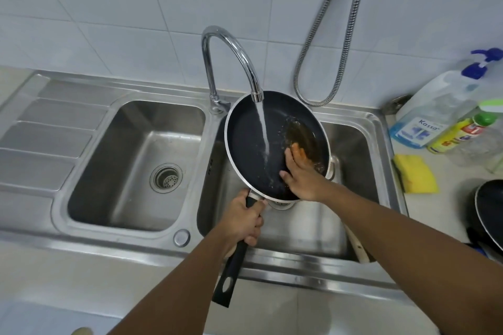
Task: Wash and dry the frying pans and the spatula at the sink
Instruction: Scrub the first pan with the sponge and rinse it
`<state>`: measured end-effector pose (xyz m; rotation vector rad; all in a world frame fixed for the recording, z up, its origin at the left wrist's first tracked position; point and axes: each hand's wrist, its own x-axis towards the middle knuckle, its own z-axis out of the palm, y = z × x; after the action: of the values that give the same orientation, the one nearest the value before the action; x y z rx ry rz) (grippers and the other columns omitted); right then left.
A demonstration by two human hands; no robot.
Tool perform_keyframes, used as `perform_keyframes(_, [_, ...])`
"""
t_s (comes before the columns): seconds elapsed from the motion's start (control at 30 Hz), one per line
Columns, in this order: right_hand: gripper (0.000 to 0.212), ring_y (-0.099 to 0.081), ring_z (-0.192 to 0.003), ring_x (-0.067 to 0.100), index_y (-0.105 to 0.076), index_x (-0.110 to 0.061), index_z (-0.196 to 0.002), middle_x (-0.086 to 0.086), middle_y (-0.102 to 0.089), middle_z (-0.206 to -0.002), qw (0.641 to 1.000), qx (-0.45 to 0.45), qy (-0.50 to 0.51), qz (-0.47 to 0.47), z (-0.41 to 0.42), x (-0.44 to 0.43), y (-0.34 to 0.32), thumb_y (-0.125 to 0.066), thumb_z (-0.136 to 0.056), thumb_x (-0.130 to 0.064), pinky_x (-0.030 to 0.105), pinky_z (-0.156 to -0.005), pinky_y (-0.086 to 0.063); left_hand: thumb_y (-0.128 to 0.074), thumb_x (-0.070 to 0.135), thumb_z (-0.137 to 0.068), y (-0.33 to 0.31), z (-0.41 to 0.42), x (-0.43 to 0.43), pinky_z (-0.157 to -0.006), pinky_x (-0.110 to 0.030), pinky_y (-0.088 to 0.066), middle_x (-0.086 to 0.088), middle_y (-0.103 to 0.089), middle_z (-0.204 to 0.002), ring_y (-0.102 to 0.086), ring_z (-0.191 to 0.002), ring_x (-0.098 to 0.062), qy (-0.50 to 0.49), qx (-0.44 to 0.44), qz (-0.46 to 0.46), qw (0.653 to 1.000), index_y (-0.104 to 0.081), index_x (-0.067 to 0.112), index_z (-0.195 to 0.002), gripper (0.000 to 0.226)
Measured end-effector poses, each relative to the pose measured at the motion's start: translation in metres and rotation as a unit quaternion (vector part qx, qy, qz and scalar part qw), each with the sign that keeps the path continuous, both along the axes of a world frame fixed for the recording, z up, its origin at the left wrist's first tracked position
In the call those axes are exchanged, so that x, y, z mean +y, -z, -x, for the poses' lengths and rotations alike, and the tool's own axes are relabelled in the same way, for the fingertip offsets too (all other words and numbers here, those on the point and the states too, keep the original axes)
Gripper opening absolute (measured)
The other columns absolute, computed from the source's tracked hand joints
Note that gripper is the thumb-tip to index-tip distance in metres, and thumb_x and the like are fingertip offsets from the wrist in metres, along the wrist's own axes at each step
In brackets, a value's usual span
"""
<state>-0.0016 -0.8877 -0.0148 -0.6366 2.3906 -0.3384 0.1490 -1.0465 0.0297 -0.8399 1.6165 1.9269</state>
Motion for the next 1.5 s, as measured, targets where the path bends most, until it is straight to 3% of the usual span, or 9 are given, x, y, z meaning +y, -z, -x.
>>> perform_keyframes(0.23, [0.072,0.019,-0.153,0.028,0.014,-0.005,-0.157,0.014,0.028,-0.163,0.986,-0.041,0.138,0.080,0.015,-0.026,-0.009,-0.035,-0.109,-0.025,0.037,-0.125,0.003,-0.050,0.026,-0.108,0.002,-0.007,-0.007,-0.041,-0.021,-0.025,-0.002,-0.039,-0.063,-0.030,-0.045,-0.010,-0.001,0.013,0.011,1.000,-0.047,0.031,-0.129,0.022])
perform_keyframes(0.37, [0.069,0.022,-0.151,0.024,0.011,-0.013,-0.159,0.006,0.029,-0.163,0.985,-0.066,0.071,0.142,-0.026,-0.049,-0.006,-0.035,-0.109,-0.023,0.039,-0.125,0.004,-0.048,0.024,-0.108,0.006,-0.001,-0.010,-0.039,-0.020,-0.026,-0.002,-0.040,-0.062,-0.030,-0.041,-0.009,-0.002,0.013,0.030,0.999,-0.048,0.028,-0.119,0.011])
perform_keyframes(0.53, [0.053,0.015,-0.152,0.007,-0.011,-0.037,-0.159,-0.023,0.002,-0.166,0.964,-0.088,0.010,0.249,-0.052,-0.064,-0.004,-0.028,-0.111,-0.027,0.038,-0.124,0.003,-0.051,0.025,-0.108,0.013,0.000,-0.016,-0.037,-0.021,-0.030,-0.003,-0.044,-0.059,-0.034,-0.038,-0.009,-0.004,0.015,0.038,0.999,-0.048,0.028,-0.114,0.007])
perform_keyframes(0.67, [0.053,0.017,-0.151,0.003,-0.009,-0.039,-0.159,-0.028,0.006,-0.163,0.968,-0.089,-0.019,0.235,-0.050,-0.064,-0.001,-0.027,-0.110,-0.035,0.040,-0.125,0.003,-0.053,0.028,-0.107,0.015,-0.001,-0.022,-0.038,-0.021,-0.030,-0.001,-0.043,-0.056,-0.034,-0.039,-0.009,-0.009,0.013,0.042,0.999,-0.049,0.029,-0.118,0.012])
perform_keyframes(0.77, [0.056,0.015,-0.152,0.006,-0.009,-0.034,-0.160,-0.020,0.011,-0.166,0.980,-0.021,-0.026,0.194,-0.050,-0.051,0.010,-0.025,-0.108,-0.046,0.039,-0.126,0.000,-0.053,0.026,-0.107,0.013,-0.004,-0.021,-0.039,-0.021,-0.029,-0.001,-0.042,-0.057,-0.034,-0.040,-0.008,-0.016,0.022,0.039,0.999,-0.049,0.030,-0.120,0.014])
perform_keyframes(0.93, [0.071,0.003,-0.156,0.022,0.005,-0.021,-0.161,0.003,0.014,-0.168,0.987,-0.023,0.139,0.080,-0.030,-0.024,0.025,-0.022,-0.105,-0.056,0.044,-0.126,-0.009,-0.051,0.024,-0.107,0.006,-0.009,-0.018,-0.039,-0.021,-0.029,-0.003,-0.040,-0.064,-0.033,-0.043,-0.009,-0.009,0.021,0.042,0.999,-0.050,0.034,-0.115,0.013])
perform_keyframes(1.13, [0.072,0.018,-0.153,0.022,0.011,-0.012,-0.159,0.005,0.023,-0.166,0.977,-0.038,0.182,0.103,0.012,-0.044,0.011,-0.026,-0.108,-0.045,0.042,-0.126,0.003,-0.051,0.023,-0.107,0.004,-0.016,-0.016,-0.039,-0.021,-0.027,-0.001,-0.040,-0.061,-0.033,-0.042,-0.009,0.011,0.006,0.026,1.000,-0.049,0.027,-0.121,0.014])
perform_keyframes(1.37, [0.068,0.020,-0.151,0.027,0.016,-0.024,-0.158,-0.003,0.029,-0.163,0.986,-0.041,0.088,0.137,0.003,-0.109,-0.020,-0.025,-0.108,-0.046,0.054,-0.124,0.005,-0.052,0.023,-0.107,0.007,-0.024,-0.015,-0.039,-0.024,-0.029,0.000,-0.042,-0.063,-0.035,-0.045,-0.009,0.051,-0.009,0.027,0.998,-0.051,0.023,-0.113,0.006])
perform_keyframes(1.5, [0.063,0.020,-0.151,0.013,0.005,-0.021,-0.160,-0.006,0.018,-0.166,0.975,-0.024,-0.072,0.208,-0.035,-0.100,0.003,-0.032,-0.109,-0.021,0.043,-0.125,0.009,-0.051,0.022,-0.107,0.011,-0.022,-0.019,-0.037,-0.023,-0.030,-0.001,-0.043,-0.064,-0.035,-0.044,-0.009,0.027,-0.019,0.027,0.999,-0.051,0.020,-0.117,0.011])
